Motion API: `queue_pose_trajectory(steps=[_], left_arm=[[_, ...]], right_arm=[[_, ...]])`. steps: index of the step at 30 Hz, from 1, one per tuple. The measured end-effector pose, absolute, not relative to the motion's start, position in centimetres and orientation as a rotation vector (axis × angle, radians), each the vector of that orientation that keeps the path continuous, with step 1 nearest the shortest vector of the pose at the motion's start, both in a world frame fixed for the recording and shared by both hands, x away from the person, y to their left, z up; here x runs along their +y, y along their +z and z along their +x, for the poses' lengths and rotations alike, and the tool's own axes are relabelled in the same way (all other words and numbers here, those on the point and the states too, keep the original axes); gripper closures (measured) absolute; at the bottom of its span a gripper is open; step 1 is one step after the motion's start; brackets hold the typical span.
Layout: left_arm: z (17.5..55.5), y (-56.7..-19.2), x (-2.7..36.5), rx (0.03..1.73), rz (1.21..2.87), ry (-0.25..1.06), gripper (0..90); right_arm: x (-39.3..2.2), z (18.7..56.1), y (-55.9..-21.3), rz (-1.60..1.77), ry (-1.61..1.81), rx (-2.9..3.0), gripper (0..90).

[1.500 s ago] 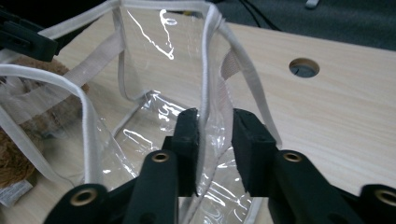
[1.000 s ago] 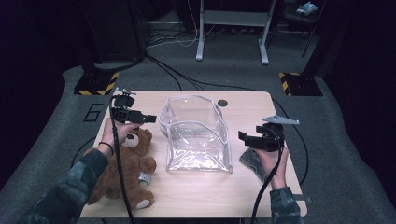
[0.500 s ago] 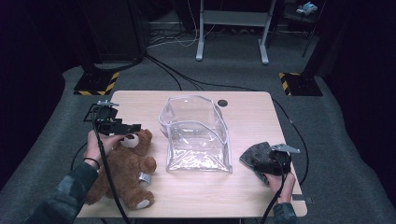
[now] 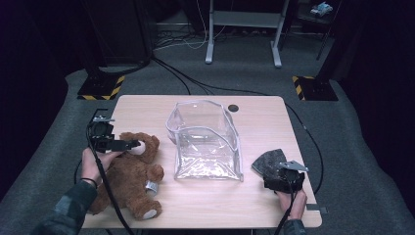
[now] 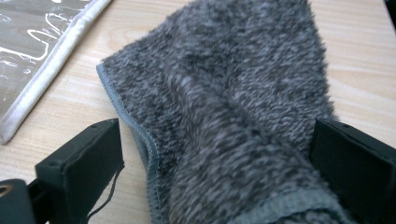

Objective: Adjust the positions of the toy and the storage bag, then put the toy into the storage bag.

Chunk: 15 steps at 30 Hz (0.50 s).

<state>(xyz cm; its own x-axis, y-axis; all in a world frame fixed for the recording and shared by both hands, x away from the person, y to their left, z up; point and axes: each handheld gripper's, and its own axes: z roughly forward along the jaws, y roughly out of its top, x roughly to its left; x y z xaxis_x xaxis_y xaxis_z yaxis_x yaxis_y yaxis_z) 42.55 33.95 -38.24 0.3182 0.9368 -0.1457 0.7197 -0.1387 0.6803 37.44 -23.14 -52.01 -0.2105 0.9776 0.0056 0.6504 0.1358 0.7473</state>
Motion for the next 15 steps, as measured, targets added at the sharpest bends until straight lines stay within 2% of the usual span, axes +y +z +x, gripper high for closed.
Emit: queue_pose_trajectory(steps=[15], left_arm=[[41.7,-42.4,32.4,1.579,1.98,0.473,0.0]], right_arm=[[-23.3,37.1,-52.8,1.534,0.874,1.907,2.9]])
